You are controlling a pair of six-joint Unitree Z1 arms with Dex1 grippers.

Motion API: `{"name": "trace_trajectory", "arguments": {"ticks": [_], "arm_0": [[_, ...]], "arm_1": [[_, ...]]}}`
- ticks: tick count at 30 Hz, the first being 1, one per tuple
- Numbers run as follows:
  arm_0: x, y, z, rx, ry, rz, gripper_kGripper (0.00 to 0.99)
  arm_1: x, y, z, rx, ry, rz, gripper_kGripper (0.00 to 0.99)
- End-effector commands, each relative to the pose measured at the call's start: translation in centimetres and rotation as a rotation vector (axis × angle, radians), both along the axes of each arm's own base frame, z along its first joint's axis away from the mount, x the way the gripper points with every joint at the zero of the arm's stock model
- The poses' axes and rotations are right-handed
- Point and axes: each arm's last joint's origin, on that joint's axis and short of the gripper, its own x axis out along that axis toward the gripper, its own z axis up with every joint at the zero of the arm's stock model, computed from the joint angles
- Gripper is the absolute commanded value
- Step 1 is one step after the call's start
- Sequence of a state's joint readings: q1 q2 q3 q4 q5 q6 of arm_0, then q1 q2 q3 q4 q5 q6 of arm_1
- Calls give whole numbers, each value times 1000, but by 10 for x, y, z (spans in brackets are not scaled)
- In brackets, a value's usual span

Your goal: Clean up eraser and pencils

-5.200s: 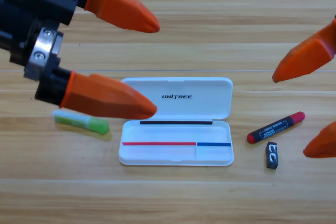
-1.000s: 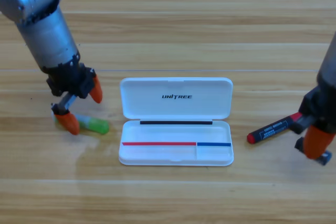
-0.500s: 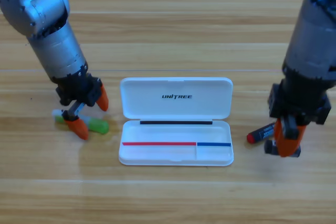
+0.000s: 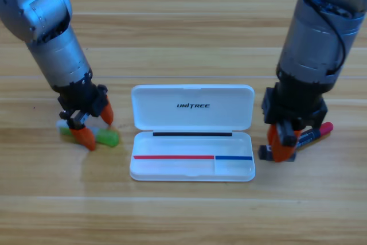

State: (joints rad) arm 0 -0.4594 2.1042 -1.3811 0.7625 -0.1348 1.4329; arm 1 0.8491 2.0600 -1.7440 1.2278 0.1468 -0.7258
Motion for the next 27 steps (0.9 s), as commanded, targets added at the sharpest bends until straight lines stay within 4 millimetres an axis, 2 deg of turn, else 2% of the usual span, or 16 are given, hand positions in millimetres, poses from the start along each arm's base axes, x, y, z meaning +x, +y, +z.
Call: {"name": "trace_trajectory", "arguments": {"ticks": [1,6,13,17,22,23,27], "arm_0": [[1,11,-12,31,24,16,586],[1,11,-13,35,24,18,522],[1,11,-11,36,18,18,247],[1,11,-10,40,16,18,135],[2,11,-9,49,13,22,123],[2,12,-8,51,10,22,83],[1,14,4,51,1,32,83]], "arm_1": [[4,33,-38,-6,7,60,0],[6,43,-44,-7,-18,76,0],[12,53,-53,-23,-51,103,0],[17,59,-60,-33,-63,105,0],[21,63,-65,-39,-73,113,0],[22,64,-66,-41,-73,113,0],[24,66,-70,-42,-72,114,0]]}}
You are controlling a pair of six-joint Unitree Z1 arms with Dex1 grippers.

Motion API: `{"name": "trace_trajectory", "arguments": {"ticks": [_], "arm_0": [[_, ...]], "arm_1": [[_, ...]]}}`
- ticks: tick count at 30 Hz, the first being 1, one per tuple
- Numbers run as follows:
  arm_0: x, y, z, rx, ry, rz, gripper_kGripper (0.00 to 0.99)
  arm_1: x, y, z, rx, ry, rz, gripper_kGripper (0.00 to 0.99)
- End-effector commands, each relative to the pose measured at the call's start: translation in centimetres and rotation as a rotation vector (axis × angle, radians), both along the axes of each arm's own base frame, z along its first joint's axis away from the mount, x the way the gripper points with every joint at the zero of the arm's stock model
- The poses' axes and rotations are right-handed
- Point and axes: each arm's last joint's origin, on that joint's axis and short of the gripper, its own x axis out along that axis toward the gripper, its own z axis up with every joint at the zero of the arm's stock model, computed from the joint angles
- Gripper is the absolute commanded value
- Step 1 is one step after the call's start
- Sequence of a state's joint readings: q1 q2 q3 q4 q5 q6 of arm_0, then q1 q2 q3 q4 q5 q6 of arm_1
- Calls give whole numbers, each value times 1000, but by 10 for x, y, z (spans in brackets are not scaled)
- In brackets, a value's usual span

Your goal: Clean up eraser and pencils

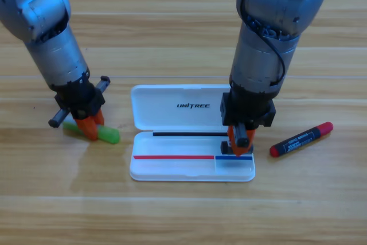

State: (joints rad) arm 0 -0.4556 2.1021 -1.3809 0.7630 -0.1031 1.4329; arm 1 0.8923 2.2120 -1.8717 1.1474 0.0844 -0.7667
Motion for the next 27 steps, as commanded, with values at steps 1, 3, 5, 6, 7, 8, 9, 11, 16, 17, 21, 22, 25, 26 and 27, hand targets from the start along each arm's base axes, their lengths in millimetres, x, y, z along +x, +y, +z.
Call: {"name": "trace_trajectory", "arguments": {"ticks": [1,3,5,6,7,8,9,11,16,17,21,22,25,26,27], "arm_0": [[0,12,7,22,10,30,81],[0,13,13,23,8,43,75],[1,13,20,30,11,59,75],[2,13,22,34,17,66,75],[2,13,25,36,19,74,75],[2,13,27,37,18,79,75],[2,13,28,40,17,82,75],[1,14,30,41,17,84,75],[-2,15,37,42,19,93,75],[-2,15,39,41,18,94,75],[-3,15,51,34,15,112,75],[-3,16,55,35,13,119,75],[-4,17,65,32,11,139,75],[-4,17,67,34,14,145,75],[-4,17,70,32,14,148,75]], "arm_1": [[3,18,-38,-51,16,33,0],[4,20,-40,-53,13,33,0],[6,21,-42,-57,11,35,0],[6,22,-44,-60,11,35,0],[7,22,-45,-62,11,36,0],[7,23,-46,-65,11,36,0],[7,23,-46,-65,11,36,0],[7,23,-46,-66,10,36,0],[8,24,-49,-74,7,36,0],[9,24,-51,-76,8,36,0],[8,23,-51,-79,10,36,0],[8,23,-50,-76,8,36,0],[8,23,-48,-73,6,35,0],[8,23,-47,-72,5,34,0],[8,23,-47,-72,5,35,0]]}}
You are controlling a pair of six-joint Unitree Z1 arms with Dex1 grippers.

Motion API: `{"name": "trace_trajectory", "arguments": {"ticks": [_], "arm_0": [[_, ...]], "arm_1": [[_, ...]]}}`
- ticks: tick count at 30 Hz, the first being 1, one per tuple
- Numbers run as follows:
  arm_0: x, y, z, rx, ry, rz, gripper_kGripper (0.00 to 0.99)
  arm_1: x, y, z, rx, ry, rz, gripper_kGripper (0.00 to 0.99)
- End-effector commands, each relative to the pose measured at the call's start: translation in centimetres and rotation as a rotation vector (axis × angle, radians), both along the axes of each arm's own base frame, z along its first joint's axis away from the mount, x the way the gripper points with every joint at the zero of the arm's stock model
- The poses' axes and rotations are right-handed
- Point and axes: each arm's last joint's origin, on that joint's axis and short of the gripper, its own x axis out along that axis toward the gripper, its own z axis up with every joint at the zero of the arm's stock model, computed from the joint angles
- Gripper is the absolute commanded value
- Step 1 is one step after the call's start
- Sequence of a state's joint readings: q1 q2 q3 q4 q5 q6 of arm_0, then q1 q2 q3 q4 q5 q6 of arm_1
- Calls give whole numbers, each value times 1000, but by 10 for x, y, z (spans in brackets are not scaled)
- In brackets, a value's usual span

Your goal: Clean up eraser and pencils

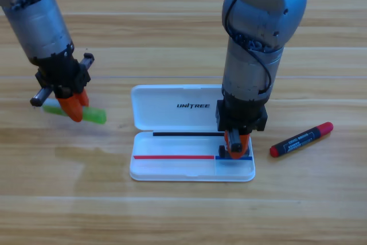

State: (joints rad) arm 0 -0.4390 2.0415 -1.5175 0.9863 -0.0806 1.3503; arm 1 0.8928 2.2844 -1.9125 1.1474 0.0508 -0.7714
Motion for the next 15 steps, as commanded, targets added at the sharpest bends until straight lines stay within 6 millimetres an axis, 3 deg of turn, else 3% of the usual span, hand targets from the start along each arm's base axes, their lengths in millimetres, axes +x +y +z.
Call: {"name": "trace_trajectory", "arguments": {"ticks": [1,8,15], "arm_0": [[-2,7,20,5,-12,50,75],[-1,6,25,3,-6,64,75],[-1,6,43,-7,-5,106,75]], "arm_1": [[-3,12,-25,-27,13,31,0],[-4,10,-23,-27,16,29,0],[-6,8,-21,-23,26,29,0]]}}
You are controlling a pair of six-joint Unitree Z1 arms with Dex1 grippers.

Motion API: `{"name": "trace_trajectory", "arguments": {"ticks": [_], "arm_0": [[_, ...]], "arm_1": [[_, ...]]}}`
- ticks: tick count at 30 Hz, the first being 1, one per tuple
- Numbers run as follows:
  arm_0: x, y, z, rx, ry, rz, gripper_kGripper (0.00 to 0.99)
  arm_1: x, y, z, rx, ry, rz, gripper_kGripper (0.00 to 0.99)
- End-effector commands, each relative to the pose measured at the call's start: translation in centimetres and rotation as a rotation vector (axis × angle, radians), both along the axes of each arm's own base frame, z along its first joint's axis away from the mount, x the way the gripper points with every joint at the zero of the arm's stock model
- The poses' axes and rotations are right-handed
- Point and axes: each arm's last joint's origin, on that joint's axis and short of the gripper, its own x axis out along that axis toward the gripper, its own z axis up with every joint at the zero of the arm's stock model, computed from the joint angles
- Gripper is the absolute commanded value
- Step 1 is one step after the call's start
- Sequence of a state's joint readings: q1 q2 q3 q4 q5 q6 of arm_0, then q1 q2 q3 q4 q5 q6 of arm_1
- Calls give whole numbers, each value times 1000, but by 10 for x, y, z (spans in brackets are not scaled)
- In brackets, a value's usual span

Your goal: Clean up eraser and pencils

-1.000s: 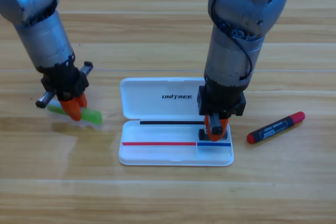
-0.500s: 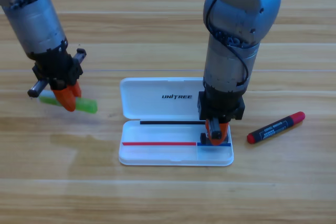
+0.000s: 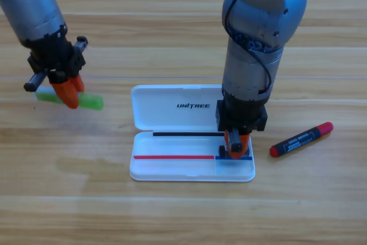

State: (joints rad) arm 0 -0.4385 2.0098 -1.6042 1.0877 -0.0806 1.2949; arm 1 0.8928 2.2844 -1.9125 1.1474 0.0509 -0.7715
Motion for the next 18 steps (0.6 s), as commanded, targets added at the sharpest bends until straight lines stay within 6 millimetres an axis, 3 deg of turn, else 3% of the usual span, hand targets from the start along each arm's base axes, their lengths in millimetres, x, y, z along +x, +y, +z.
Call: {"name": "trace_trajectory", "arguments": {"ticks": [1,6,14,16,18], "arm_0": [[0,5,15,1,9,58,75],[-3,7,28,-4,5,79,75],[-3,6,31,-7,10,91,74],[-4,6,33,-12,9,94,74],[-5,5,36,-15,8,98,74]], "arm_1": [[-7,8,-21,-19,28,30,0],[-9,9,-20,-18,33,33,0],[-15,8,-18,-15,42,38,9],[-17,8,-15,-11,41,41,261],[-17,7,-11,-4,36,39,623]]}}
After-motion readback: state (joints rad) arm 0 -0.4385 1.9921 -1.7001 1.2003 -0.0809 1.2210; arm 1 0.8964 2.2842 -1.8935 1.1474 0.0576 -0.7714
